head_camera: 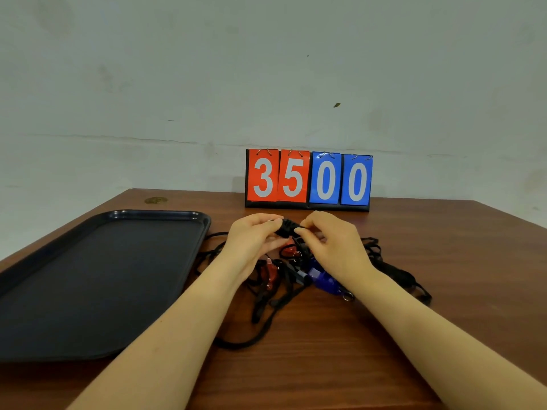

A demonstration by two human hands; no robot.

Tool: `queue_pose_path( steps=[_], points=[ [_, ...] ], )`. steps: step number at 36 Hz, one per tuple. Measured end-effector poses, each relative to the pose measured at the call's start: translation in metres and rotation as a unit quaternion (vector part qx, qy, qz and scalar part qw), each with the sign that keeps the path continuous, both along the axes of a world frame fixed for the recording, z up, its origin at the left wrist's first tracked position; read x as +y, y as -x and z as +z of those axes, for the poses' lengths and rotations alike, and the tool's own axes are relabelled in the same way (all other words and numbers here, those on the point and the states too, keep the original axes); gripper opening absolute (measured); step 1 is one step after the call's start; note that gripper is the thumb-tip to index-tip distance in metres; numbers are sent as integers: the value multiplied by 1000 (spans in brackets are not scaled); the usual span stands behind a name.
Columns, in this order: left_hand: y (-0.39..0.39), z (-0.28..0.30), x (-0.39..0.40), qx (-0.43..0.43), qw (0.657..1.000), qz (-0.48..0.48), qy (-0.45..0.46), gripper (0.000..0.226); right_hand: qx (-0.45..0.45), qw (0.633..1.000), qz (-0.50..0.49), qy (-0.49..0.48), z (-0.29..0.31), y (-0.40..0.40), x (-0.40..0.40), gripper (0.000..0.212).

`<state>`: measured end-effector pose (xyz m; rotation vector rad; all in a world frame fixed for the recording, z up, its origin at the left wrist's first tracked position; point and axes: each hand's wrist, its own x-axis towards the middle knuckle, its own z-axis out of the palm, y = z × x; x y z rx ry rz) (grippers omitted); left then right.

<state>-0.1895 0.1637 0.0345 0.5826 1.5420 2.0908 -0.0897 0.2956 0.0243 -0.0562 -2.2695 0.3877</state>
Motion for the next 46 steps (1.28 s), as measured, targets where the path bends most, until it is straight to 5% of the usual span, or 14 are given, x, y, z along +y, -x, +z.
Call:
queue_pose_path(
  steps=[5, 11, 24, 33, 36, 41, 46],
  points=[
    [2, -1, 2, 21, 1000, 10, 12, 20, 2, 1000, -10, 14, -1, 2, -2, 9],
    [6, -3, -1, 27, 999, -22, 14, 17, -13, 984, 46, 170, 2, 0, 1, 6],
    [6, -1, -6, -12, 993, -113, -34, 16, -95, 808, 252, 524, 10, -7, 12, 12],
    [-2, -4, -2, -73, 984, -115, -113, 19, -39, 769, 298, 565, 8, -3, 8, 23],
    [-5, -3, -1, -101, 979, -112, -135, 20, -23, 775, 291, 560, 10, -3, 7, 22],
    [-6, -3, -1, -117, 976, -103, -151, 20, -16, 868, 181, 463, 12, -2, 3, 11],
    [-10, -2, 1, -131, 970, -104, -179, 20, 22, 913, 124, 387, 14, 0, -4, 12]
  ],
)
